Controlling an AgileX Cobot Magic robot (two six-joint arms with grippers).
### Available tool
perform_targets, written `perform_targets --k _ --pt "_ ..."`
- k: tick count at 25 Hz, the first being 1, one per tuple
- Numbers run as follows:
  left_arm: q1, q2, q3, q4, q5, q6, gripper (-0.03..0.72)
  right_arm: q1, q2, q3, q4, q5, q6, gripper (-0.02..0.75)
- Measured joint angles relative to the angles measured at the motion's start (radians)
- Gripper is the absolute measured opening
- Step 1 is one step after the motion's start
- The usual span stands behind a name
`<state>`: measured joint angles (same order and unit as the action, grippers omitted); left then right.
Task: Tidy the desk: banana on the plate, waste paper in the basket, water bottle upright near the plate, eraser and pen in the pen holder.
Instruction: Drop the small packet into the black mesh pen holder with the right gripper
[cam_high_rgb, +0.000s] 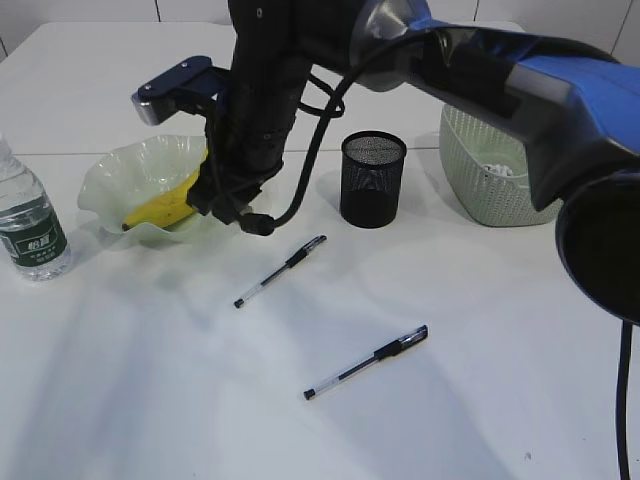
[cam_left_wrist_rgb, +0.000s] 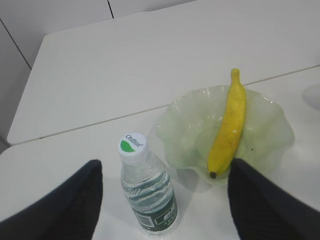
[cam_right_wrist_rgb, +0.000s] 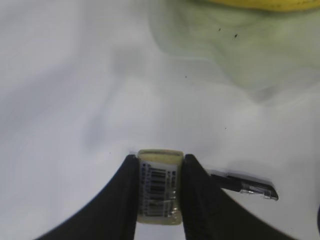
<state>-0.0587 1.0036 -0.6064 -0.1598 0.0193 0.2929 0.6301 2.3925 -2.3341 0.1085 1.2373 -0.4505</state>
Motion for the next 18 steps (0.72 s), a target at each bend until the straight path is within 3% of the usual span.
perform_targets --k 6,18 --pt "0.000 0.000 0.000 0.000 0.000 0.000 0.552 0.000 0.000 -0.103 -0.029 0.005 0.086 0.186" --pt "0.000 0.000 0.000 0.000 0.000 0.000 0.552 -0.015 0.000 -0.241 -0.350 -0.048 0.323 0.186"
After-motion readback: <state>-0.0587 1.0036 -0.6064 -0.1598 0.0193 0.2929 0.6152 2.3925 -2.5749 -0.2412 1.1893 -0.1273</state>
